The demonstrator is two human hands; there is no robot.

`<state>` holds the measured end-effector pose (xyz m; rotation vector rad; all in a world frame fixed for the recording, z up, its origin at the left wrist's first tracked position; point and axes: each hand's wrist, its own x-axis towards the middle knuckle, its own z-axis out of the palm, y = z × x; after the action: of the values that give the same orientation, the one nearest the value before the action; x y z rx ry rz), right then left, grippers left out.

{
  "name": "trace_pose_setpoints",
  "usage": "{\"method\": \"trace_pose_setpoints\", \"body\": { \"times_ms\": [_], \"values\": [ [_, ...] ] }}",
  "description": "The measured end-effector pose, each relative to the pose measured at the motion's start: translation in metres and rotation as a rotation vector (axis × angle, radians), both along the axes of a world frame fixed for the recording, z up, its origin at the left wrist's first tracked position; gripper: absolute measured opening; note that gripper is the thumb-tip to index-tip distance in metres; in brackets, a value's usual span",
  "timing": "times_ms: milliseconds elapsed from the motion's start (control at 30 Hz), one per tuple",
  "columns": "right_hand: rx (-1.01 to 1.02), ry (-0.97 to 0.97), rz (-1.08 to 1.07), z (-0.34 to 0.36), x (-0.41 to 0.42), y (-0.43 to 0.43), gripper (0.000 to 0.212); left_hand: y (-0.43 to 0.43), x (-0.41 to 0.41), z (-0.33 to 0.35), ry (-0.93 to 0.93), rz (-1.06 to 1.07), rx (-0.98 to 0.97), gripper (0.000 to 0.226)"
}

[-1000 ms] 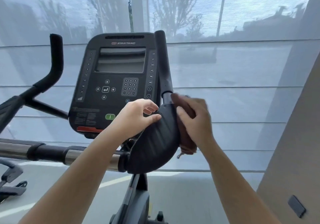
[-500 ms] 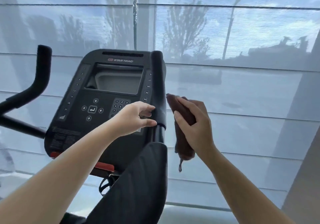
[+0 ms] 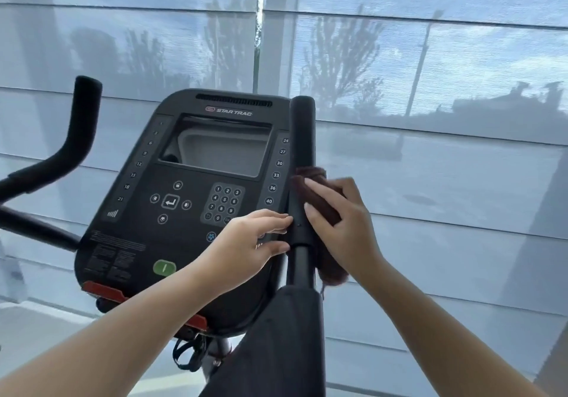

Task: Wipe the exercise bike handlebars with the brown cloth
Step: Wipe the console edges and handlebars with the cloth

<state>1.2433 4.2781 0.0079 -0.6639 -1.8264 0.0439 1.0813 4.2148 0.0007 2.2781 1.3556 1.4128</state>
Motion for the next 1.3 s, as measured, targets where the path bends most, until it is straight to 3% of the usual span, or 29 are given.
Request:
{"method": "trace_pose_setpoints", "body": {
  "times_ms": [67,167,233,400,533,700,867,1000,1100,1233,1300],
  "values": [
    [-0.097,-0.059,0.068,-0.01,0.015,-0.015,0.039,0.0,0.0,-0.002,-0.034,-0.001,-0.001,0.037],
    [-0.077,-0.291,0.085,0.007,0.03,-0.025,0.038,-0.001,0.001,-0.002,-0.061,0.016,0.015,0.036],
    [0.046,-0.362,0.029,0.031,0.03,-0.024,0.036,-0.001,0.001,-0.003,-0.06,0.034,0.018,0.036],
    [0.354,-0.202,-0.155,0.092,-0.01,0.005,0.035,0.001,-0.002,-0.005,-0.089,0.022,0.014,0.038],
    [0.406,-0.418,-0.315,0.075,-0.038,0.017,0.029,0.006,-0.004,-0.011,-0.165,-0.002,-0.013,0.035],
    [0.25,-0.533,-0.223,0.051,-0.024,0.003,0.023,0.005,-0.003,-0.014,-0.318,-0.046,-0.064,0.032],
    [-0.155,-0.332,-0.051,0.028,-0.008,-0.038,0.022,0.002,0.0,-0.013,-0.456,-0.109,-0.14,0.027],
    [-0.227,-0.352,0.009,0.016,-0.001,-0.069,0.026,0.002,0.0,-0.013,-0.505,-0.15,-0.156,0.01],
    [-0.115,-0.351,-0.075,0.028,-0.006,-0.065,0.027,0.004,0.001,-0.015,-0.572,-0.137,-0.212,0.009],
    [0.245,-0.075,-0.297,0.074,-0.028,-0.025,0.027,0.007,0.002,-0.014,-0.584,-0.119,-0.241,0.013],
    [0.277,-0.026,-0.364,0.086,-0.038,-0.005,0.031,0.006,0.001,-0.014,-0.6,-0.134,-0.255,0.018]
  ]
}}
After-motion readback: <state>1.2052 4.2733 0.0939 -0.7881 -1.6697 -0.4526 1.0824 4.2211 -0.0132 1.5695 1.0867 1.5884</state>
